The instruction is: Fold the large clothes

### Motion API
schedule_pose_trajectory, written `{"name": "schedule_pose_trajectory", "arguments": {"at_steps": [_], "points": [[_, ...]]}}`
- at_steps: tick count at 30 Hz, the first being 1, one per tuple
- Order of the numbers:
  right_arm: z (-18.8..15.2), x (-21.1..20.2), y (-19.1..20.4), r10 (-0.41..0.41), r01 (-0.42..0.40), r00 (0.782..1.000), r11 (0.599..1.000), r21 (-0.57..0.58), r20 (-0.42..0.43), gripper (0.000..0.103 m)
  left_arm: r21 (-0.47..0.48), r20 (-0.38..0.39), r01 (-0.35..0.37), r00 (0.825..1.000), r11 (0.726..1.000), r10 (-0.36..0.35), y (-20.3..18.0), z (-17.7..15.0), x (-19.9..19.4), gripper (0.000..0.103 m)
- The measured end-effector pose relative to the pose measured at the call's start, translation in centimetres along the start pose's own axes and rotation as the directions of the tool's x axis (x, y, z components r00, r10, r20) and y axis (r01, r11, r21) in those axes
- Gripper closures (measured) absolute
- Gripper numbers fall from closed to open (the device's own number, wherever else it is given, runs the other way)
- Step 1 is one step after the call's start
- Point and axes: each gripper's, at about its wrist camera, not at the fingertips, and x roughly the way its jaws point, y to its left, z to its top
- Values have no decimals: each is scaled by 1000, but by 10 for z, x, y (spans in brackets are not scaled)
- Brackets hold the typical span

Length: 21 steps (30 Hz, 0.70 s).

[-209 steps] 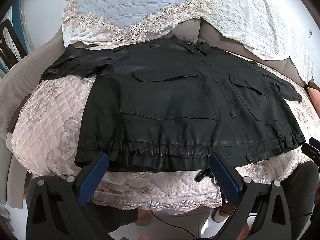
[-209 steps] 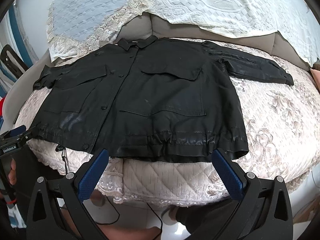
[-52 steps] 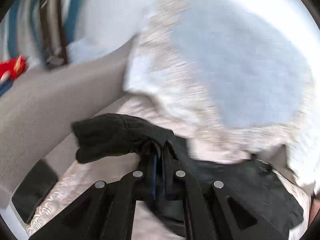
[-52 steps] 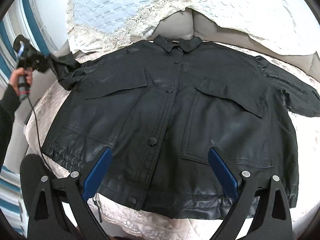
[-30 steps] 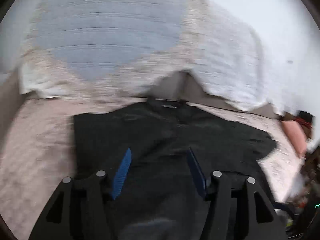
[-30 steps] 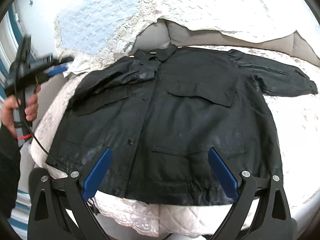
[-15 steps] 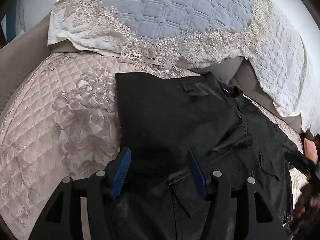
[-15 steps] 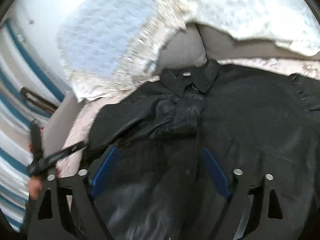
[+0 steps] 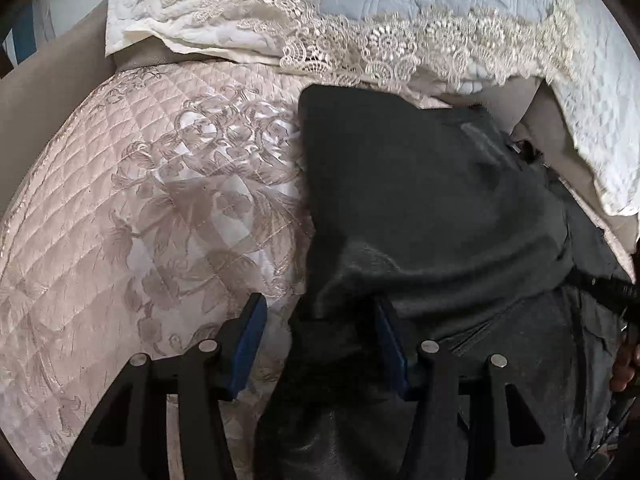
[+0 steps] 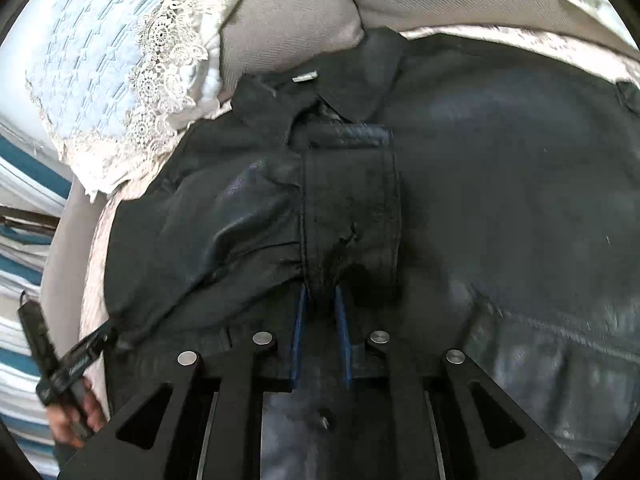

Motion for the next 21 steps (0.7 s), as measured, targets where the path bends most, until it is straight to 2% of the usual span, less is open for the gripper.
{"name": "schedule_pose_trajectory", "arguments": {"at_steps": [3, 6, 8, 10, 12, 14, 17, 21], "points": [[-8, -10, 1, -80, 80, 997, 995, -63, 4, 87, -9, 10, -25, 1000, 1000, 25, 2, 0, -11, 47], [-17, -37, 0, -52, 55, 997, 996, -67, 58, 86, -23, 54, -39, 998, 999, 40, 4, -3, -33, 48], [-26, -67, 0, -28, 38, 994, 995, -97, 108, 83, -27, 100, -24, 995, 999, 27, 5, -8, -57, 48], [-37, -96, -6, -38, 54, 987, 993, -105, 154, 83, -23, 141, -9, 990, 1000, 12, 4, -14, -80, 48], [-50, -123, -18, -14, 35, 980, 994, -101, 201, 77, -12, 173, 22, 985, 1000, -20, 0, -23, -103, 48], [-65, -151, -36, -17, 37, 969, 996, -76, 245, 52, 3, 199, 53, 979, 999, -52, -6, -33, -121, 43], [-91, -190, -80, -45, 48, 953, 999, -2, 301, 47, 39, 222, 91, 970, 995, -97, -19, -48, -139, 34], [-112, -221, -142, -127, 86, 935, 987, 136, 331, 47, 68, 217, 115, 968, 991, -127, -37, -57, -140, 29]]}}
